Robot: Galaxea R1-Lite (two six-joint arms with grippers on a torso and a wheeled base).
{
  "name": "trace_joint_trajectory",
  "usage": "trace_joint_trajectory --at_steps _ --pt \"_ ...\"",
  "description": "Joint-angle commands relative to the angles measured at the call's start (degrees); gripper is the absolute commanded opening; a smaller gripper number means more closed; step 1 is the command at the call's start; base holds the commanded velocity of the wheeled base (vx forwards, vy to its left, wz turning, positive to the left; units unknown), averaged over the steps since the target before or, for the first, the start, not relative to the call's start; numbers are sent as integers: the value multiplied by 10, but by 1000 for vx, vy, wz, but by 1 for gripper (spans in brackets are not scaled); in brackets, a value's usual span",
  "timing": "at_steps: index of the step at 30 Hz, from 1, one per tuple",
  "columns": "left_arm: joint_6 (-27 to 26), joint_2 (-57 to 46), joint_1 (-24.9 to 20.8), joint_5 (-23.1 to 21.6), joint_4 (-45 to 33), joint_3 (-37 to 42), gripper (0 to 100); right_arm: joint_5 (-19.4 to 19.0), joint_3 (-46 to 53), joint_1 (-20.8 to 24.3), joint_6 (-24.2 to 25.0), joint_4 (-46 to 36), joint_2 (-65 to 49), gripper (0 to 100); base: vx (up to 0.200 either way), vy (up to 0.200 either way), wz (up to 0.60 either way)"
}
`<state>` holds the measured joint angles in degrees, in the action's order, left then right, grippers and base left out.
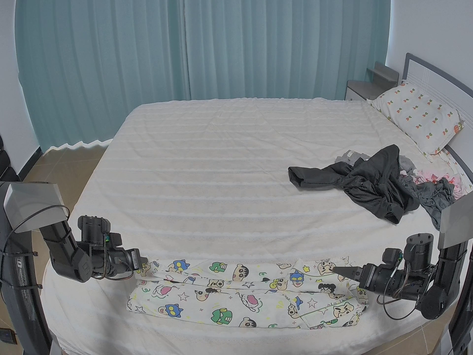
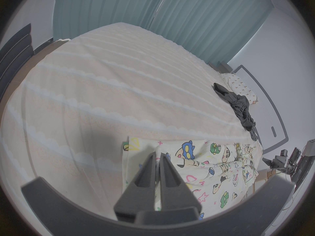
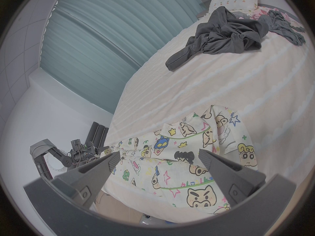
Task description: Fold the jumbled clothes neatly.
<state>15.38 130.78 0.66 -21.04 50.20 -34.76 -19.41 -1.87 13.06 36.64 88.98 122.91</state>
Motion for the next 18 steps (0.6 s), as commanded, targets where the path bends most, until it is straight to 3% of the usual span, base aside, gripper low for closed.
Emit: trace_joint_trajectory --at_steps 1,6,18 --pt "3 -31 0 -2 2 -2 0 0 1 0 0 5 0 100 0 0 0" --pt "3 -52 -2 -3 10 -8 0 0 0 1 1 5 0 100 0 0 0" --pt "4 -20 -9 -6 114 -3 0 -8 1 0 1 5 1 100 0 0 0"
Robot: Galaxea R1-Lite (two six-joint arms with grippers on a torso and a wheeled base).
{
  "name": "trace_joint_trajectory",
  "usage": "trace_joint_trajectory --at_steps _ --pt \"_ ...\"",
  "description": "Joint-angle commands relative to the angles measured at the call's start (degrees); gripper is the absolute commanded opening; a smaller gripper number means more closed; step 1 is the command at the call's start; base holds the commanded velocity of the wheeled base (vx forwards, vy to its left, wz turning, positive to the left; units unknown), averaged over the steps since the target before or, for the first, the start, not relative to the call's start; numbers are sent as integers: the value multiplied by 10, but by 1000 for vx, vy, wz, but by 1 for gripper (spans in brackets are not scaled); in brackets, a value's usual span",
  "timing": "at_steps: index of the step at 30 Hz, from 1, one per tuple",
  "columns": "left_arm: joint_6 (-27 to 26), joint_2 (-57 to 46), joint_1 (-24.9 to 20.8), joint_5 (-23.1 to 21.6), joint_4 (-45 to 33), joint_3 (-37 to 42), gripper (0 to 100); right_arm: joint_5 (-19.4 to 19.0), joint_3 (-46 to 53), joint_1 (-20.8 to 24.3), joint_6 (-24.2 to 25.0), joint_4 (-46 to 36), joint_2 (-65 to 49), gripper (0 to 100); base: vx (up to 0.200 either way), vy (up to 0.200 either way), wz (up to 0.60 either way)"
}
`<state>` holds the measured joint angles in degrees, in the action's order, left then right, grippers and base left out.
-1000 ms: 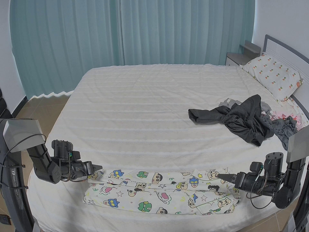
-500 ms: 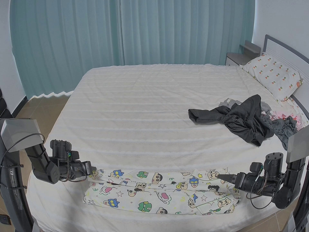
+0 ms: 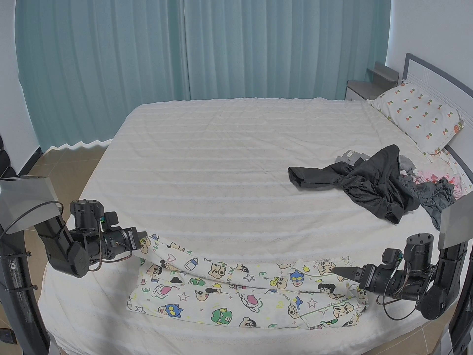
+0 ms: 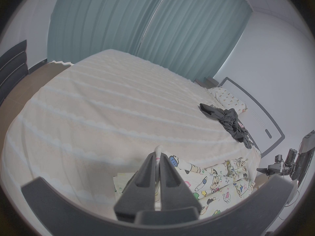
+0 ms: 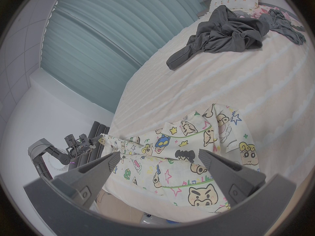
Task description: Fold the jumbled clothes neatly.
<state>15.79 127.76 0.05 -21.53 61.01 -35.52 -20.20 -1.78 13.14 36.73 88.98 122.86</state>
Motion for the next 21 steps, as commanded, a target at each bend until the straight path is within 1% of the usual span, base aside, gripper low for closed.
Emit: trace_joint_trajectory --at_steps 1,5,8,9,14,17,21 --pt "0 10 -2 -4 9 6 0 0 0 0 0 5 1 100 0 0 0" --pt "-1 7 7 -28 25 31 0 0 0 0 0 5 2 100 0 0 0" --pt "-4 7 18 -37 41 48 0 0 0 0 0 5 2 100 0 0 0" --pt "-12 11 26 -43 57 63 0 0 0 0 0 5 1 100 0 0 0" --pt "-59 31 49 -51 75 95 0 -1 1 0 0 5 2 100 0 0 0" --pt "-77 43 53 -56 76 112 0 -4 1 0 0 5 1 100 0 0 0" --pt "-130 67 53 -56 76 135 0 -5 1 0 0 5 1 100 0 0 0"
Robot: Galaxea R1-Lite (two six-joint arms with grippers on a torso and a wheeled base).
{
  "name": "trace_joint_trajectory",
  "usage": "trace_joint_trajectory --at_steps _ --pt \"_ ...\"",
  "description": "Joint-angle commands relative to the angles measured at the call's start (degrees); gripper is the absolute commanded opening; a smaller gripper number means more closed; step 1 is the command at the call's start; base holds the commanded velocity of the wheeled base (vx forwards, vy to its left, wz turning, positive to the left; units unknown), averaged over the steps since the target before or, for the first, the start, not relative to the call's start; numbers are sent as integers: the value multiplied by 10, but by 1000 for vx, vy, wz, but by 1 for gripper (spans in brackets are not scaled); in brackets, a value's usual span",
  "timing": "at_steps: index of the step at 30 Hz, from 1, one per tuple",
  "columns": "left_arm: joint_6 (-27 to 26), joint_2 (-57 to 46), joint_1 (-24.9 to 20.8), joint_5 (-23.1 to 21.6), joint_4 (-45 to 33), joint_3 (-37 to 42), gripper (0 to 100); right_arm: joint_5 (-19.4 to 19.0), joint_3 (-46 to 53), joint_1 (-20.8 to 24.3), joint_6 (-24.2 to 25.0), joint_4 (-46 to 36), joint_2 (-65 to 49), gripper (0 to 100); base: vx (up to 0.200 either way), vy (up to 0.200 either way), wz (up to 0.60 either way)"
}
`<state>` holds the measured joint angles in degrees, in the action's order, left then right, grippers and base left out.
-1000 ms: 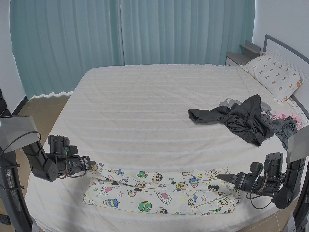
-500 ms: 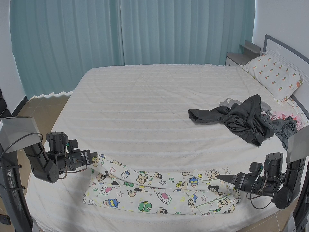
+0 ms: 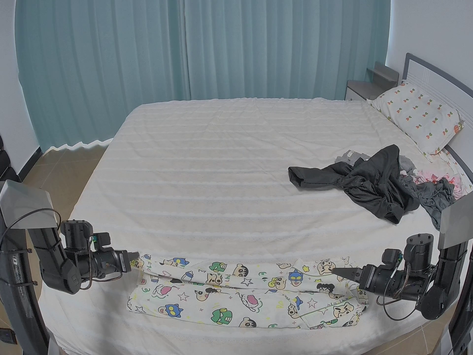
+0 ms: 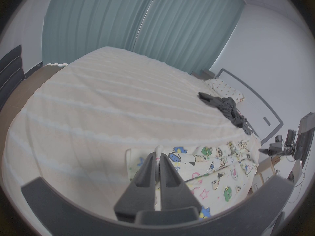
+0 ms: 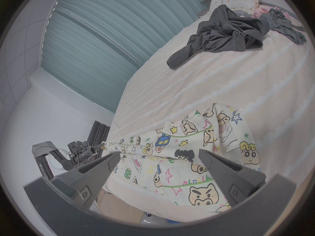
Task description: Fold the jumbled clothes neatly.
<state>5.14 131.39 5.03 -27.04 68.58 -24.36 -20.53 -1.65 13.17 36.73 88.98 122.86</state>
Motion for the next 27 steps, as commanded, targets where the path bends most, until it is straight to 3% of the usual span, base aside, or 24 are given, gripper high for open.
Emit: trace_joint_trajectory --at_steps 1,10,11,17,22,27 --pt "-41 41 3 1 1 25 0 0 0 0 0 5 1 100 0 0 0" --pt "-65 62 -1 25 -7 26 0 -1 1 1 0 5 4 100 0 0 0" --pt "-66 63 -1 25 -11 26 100 -1 1 1 0 5 4 100 0 0 0" --pt "-68 61 9 38 -14 37 100 -1 2 3 0 5 5 100 0 0 0" --pt "-95 53 53 23 -18 55 100 -1 2 4 0 5 5 100 0 0 0" --pt "-80 33 60 1 -26 59 100 -1 2 4 0 5 5 100 0 0 0"
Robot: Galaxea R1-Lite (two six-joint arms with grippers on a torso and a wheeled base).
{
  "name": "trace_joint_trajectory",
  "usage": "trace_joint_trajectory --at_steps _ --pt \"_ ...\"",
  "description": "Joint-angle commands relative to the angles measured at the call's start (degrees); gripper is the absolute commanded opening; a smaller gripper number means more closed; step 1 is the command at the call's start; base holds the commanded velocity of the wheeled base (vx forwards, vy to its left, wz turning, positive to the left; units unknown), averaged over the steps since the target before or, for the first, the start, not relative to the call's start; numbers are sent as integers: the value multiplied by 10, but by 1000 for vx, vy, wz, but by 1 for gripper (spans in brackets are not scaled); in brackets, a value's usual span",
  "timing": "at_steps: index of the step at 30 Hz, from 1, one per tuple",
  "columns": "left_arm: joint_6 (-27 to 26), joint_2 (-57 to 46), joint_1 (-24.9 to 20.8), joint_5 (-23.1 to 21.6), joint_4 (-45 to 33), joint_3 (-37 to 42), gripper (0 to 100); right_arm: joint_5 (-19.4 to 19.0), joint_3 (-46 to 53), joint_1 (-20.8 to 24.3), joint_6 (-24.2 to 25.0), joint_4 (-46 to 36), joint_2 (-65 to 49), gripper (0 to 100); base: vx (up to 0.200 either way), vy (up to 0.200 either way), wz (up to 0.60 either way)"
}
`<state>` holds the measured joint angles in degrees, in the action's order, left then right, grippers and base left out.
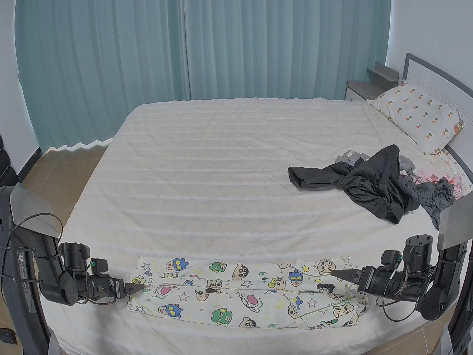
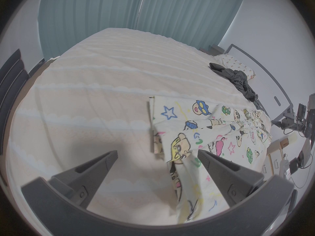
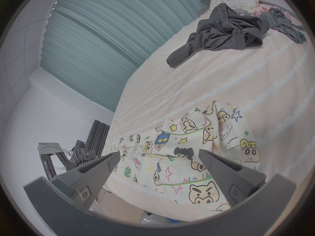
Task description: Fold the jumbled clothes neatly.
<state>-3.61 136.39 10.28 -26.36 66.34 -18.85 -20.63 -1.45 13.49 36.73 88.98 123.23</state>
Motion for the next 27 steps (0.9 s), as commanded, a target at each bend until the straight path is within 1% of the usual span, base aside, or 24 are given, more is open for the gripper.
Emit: trace_joint_trajectory --at_steps 1,2,3,4,5,6,7,8,11,13,15,18,23,27 --pt "7 -17 8 -6 -3 4 100 0 0 0 0 5 1 100 0 0 0" --pt "56 -33 -9 -6 -31 -4 100 0 0 1 0 5 1 100 0 0 0" --pt "86 -44 -25 -2 -39 -8 100 0 0 1 0 5 1 100 0 0 0" --pt "101 -48 -34 0 -41 -10 100 0 0 1 0 5 1 100 0 0 0" --pt "154 -58 -57 5 -46 -17 100 0 0 1 1 5 1 100 0 0 0" --pt "185 -60 -71 16 -47 -22 100 0 0 0 1 5 1 100 0 0 0" --pt "195 -60 -76 21 -47 -24 100 0 0 0 1 5 1 100 0 0 0" --pt "202 -56 -88 48 -47 -33 100 0 0 1 1 5 1 100 0 0 0" --pt "200 -31 -104 104 -49 -54 100 0 0 1 1 5 1 100 0 0 0" --pt "198 -21 -112 119 -48 -60 100 0 0 0 0 5 1 100 0 0 0" --pt "187 -20 -113 119 -49 -62 100 1 1 0 0 5 1 100 0 0 0" --pt "147 -10 -119 128 -50 -63 100 0 2 0 0 5 1 100 0 0 0" --pt "127 -6 -128 154 -58 -66 100 0 2 0 -1 5 1 100 0 0 0" --pt "99 -7 -132 178 -91 -78 100 1 2 0 -2 5 1 100 0 0 0"
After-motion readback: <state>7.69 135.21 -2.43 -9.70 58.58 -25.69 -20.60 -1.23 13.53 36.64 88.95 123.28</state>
